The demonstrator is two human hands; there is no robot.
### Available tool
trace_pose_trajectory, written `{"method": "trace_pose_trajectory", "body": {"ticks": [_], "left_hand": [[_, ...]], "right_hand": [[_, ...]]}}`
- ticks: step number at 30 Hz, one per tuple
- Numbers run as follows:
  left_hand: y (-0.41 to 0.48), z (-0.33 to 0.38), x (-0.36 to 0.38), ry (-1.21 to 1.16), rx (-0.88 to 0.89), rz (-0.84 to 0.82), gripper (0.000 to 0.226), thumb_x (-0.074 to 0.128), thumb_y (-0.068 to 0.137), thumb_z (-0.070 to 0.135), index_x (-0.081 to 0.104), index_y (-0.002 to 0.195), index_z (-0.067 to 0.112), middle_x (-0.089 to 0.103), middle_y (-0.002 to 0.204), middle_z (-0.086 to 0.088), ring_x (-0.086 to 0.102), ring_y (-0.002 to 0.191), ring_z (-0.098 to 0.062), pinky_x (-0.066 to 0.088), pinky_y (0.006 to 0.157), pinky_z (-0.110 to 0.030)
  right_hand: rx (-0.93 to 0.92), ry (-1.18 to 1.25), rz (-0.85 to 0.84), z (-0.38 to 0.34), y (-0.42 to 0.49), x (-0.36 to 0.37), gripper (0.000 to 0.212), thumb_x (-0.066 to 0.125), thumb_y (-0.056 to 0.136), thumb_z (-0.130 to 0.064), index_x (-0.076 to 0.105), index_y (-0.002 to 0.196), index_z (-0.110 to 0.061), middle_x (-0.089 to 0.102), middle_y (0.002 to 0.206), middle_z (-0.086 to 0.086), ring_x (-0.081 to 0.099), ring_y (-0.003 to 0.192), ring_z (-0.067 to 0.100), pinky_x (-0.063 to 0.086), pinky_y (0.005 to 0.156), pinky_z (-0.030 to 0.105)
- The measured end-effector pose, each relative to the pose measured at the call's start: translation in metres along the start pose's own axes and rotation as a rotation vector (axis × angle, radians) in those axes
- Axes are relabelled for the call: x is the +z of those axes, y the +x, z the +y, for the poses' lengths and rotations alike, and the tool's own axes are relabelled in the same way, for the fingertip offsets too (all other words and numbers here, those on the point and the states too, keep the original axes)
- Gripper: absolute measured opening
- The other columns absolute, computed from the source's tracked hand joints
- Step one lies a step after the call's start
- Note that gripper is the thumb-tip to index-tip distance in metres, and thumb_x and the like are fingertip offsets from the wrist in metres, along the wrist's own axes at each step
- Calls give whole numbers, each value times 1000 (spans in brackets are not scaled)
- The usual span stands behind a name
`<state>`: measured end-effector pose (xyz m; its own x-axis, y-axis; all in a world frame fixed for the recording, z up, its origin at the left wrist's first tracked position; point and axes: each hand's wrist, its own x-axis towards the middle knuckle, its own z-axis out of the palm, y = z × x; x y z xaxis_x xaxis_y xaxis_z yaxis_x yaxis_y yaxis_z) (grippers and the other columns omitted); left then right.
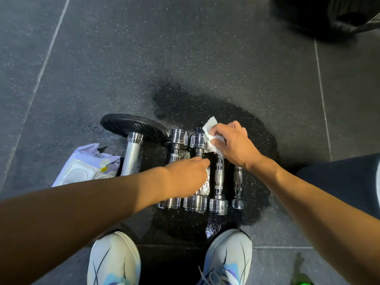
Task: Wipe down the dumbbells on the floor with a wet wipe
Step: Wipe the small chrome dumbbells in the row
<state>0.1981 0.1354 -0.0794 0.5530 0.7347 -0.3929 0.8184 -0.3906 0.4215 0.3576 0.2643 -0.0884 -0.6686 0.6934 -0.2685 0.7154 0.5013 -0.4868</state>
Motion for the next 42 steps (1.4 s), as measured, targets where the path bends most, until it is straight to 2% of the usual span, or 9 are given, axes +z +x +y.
{"method": "trace_pose_trajectory", "body": {"ticks": [9, 13, 16, 18, 24, 28, 32, 39, 42], "left_hand": [[-3, -2, 1, -35, -18, 19, 21, 53, 91, -5, 66, 103, 6, 43, 109, -4, 44, 104, -18, 46, 81, -26], [0, 0, 1, -17, -12, 13, 21, 55, 91, -4, 68, 104, 5, 45, 115, -6, 44, 107, -20, 52, 89, -32], [2, 0, 2, 5, 0, 9, 20, 55, 92, -2, 69, 103, 6, 44, 114, -5, 43, 107, -19, 54, 88, -34], [3, -2, 3, 1, 13, 6, 19, 53, 93, -1, 69, 104, 5, 44, 114, -4, 43, 109, -20, 54, 87, -35], [7, 0, 3, 52, 15, -5, 19, 53, 96, 4, 69, 106, 9, 45, 122, -2, 41, 113, -20, 42, 72, -30], [8, 3, 0, 77, 16, -27, 21, 52, 98, 8, 68, 111, 10, 45, 128, -3, 41, 117, -20, 39, 74, -30], [8, 5, -5, 81, 0, -49, 23, 49, 99, 7, 67, 112, 10, 44, 126, -3, 41, 116, -21, 40, 72, -31], [5, 7, -1, 98, -4, -48, 26, 50, 99, 10, 67, 119, 11, 44, 135, -2, 38, 126, -22, 54, 83, -39], [4, 9, -2, 126, -9, -55, 26, 48, 100, 9, 66, 118, 8, 42, 131, -4, 39, 123, -23, 50, 78, -38]], "right_hand": [[44, 94, -28, -9, 18, 1, 21, 51, 106, -30, 65, 121, -31, 61, 95, -19, 52, 102, 15, 41, 94, 38], [-69, -66, -156, -20, 23, -3, 33, 45, 108, -22, 63, 135, -27, 71, 118, -2, 54, 117, 21, 41, 104, 44], [-46, -57, -228, -21, 34, -12, 33, 45, 109, -28, 63, 136, -31, 72, 121, -6, 66, 95, 5, 47, 81, 20], [20, -37, -229, -21, 40, -16, 28, 47, 109, -32, 67, 128, -32, 71, 92, -17, 61, 61, -7, 40, 56, 8], [173, 134, -224, -18, 48, -10, 23, 45, 108, -28, 68, 107, -28, 71, 79, -3, 57, 50, 7, 46, 42, 17], [76, 77, -290, -19, 44, -11, 29, 45, 108, -29, 65, 128, -37, 72, 94, -4, 52, 47, -2, 46, 54, 23], [-175, -71, -254, -23, 34, -4, 30, 51, 104, -18, 68, 124, -31, 72, 115, -4, 68, 93, 17, 53, 86, 35], [-519, -432, -227, -19, 12, 18, 34, 57, 92, -15, 73, 122, -15, 70, 131, 3, 55, 136, 24, 41, 116, 44], [-590, -387, -153, -8, 4, 11, 28, 69, 88, -8, 77, 115, -12, 72, 127, 3, 57, 135, 22, 25, 124, 28]]}}
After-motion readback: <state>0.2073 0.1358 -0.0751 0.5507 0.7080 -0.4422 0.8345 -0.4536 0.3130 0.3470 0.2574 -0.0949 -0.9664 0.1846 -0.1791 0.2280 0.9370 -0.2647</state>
